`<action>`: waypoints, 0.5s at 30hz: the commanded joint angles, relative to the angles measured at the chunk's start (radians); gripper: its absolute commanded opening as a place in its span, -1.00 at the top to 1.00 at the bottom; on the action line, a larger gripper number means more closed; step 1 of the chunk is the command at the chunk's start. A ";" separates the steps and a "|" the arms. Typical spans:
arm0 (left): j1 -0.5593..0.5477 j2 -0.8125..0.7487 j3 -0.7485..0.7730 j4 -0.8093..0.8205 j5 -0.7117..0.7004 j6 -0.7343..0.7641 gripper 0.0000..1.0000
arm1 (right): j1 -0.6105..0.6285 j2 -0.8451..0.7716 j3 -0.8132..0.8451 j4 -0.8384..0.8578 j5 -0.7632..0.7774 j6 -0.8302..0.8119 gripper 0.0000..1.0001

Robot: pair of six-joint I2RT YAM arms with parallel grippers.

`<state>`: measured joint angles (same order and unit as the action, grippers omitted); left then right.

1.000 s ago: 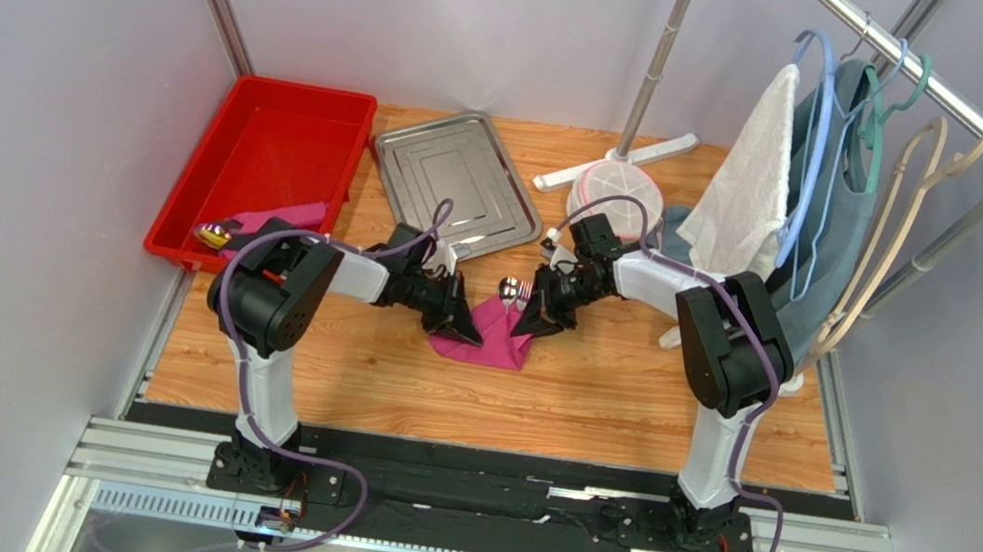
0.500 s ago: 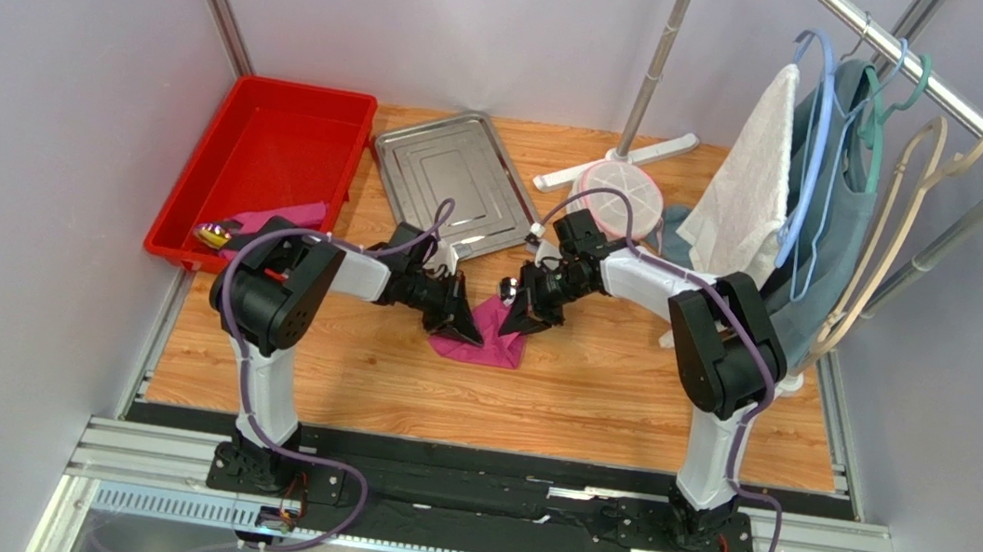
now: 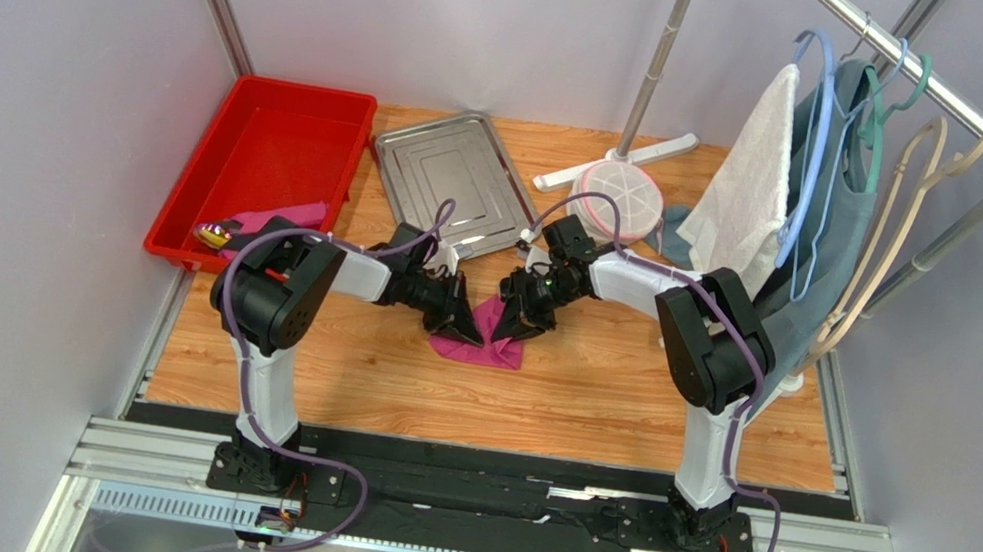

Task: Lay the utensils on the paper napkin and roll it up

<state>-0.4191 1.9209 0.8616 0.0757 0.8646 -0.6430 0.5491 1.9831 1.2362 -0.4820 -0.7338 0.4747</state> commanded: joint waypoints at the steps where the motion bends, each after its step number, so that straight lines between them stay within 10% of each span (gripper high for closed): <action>1: -0.009 -0.025 -0.007 0.025 -0.009 0.013 0.87 | 0.009 0.016 0.012 0.055 0.002 0.001 0.60; 15: 0.150 -0.189 -0.047 -0.042 0.045 0.029 0.40 | 0.008 0.023 0.013 0.086 -0.024 0.031 -0.15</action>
<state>-0.3161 1.7771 0.8127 0.0448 0.8818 -0.6365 0.5495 1.9938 1.2362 -0.4351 -0.7429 0.4980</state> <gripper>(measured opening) 0.265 0.534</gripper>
